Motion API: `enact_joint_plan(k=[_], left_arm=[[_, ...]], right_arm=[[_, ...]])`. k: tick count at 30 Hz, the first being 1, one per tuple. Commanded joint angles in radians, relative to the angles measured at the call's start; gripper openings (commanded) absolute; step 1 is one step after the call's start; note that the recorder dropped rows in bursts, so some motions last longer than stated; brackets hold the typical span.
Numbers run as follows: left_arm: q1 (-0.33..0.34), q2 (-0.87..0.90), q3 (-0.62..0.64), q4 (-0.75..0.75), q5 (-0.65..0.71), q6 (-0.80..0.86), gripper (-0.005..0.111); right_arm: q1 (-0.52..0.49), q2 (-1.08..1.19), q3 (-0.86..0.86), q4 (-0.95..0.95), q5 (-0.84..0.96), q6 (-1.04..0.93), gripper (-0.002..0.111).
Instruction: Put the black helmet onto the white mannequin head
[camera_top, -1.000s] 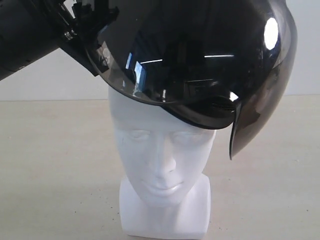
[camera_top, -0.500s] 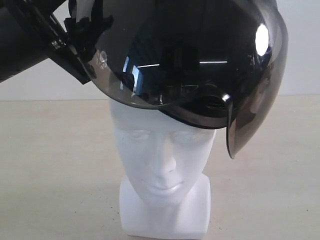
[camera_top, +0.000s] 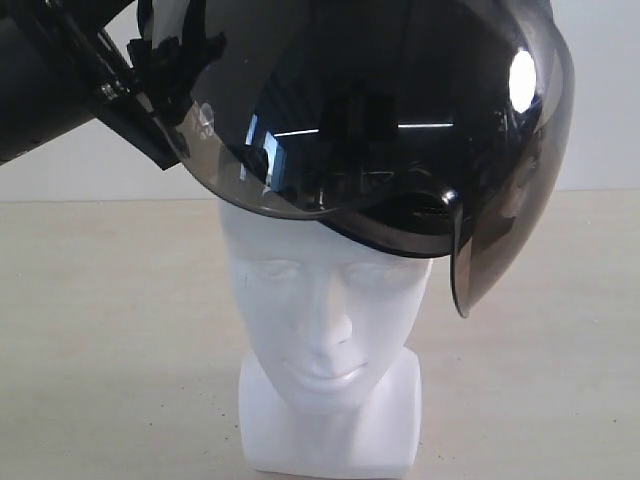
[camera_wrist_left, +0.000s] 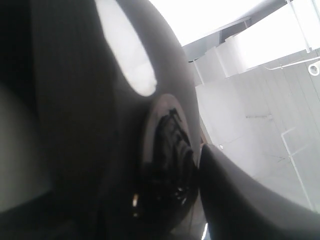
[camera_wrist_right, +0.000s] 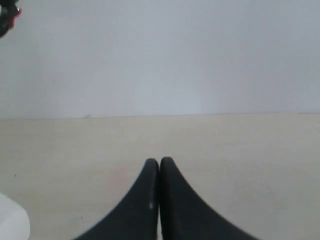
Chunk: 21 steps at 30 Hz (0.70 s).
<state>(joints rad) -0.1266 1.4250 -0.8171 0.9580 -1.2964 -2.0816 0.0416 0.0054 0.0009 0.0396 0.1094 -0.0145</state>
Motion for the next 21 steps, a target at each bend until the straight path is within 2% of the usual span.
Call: enact_joint_plan(k=[1, 6, 9, 11, 13, 21], left_arm=[[0.026, 0.016, 0.010, 0.069, 0.075, 0.084, 0.004], [0.026, 0.016, 0.010, 0.069, 0.075, 0.084, 0.004], [0.026, 0.016, 0.010, 0.071, 0.075, 0.084, 0.004], [0.026, 0.016, 0.010, 0.071, 0.075, 0.084, 0.004], [0.026, 0.016, 0.010, 0.074, 0.075, 0.084, 0.004], [0.026, 0.016, 0.010, 0.078, 0.075, 0.087, 0.004]], right_arm=[[-0.002, -0.005, -0.001, 0.004, -0.125, 0.026, 0.000], [-0.002, -0.005, -0.001, 0.012, -0.225, 0.071, 0.000], [-0.002, -0.005, -0.003, 0.070, -0.295, 0.215, 0.000], [-0.002, -0.005, -0.069, 0.071, -0.172, 0.245, 0.000], [-0.002, 0.023, -0.164, 0.073, 0.032, 0.245, 0.000], [0.028, 0.444, -0.485, 0.139, 0.410, 0.202, 0.000]])
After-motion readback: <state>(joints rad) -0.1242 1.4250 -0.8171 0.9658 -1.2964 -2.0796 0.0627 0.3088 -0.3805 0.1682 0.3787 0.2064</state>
